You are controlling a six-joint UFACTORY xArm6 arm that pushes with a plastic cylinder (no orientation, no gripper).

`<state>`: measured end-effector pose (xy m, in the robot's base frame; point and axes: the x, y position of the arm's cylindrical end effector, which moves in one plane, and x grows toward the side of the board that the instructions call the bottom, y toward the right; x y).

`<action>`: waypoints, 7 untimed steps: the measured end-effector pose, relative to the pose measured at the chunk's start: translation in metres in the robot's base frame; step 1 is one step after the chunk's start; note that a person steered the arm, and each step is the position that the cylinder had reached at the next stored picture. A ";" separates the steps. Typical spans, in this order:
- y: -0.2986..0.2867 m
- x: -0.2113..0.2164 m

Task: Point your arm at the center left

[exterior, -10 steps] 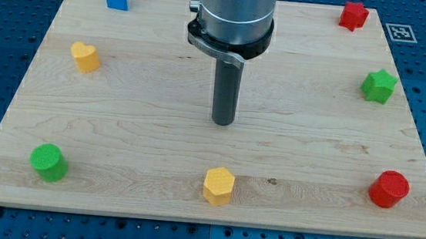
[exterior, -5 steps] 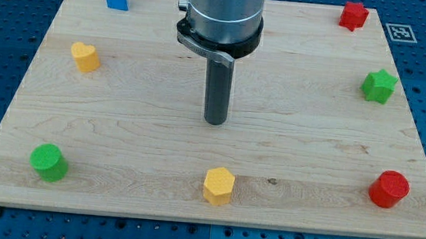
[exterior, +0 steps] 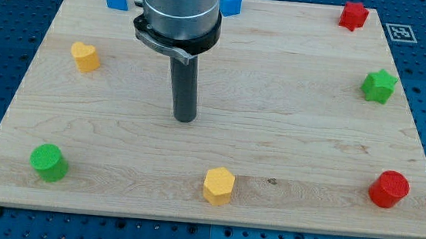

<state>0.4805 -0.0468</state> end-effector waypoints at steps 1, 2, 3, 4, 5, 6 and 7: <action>0.000 0.000; -0.008 0.000; -0.014 0.000; -0.019 0.000; -0.025 0.000; -0.035 0.000; -0.045 0.000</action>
<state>0.4805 -0.0918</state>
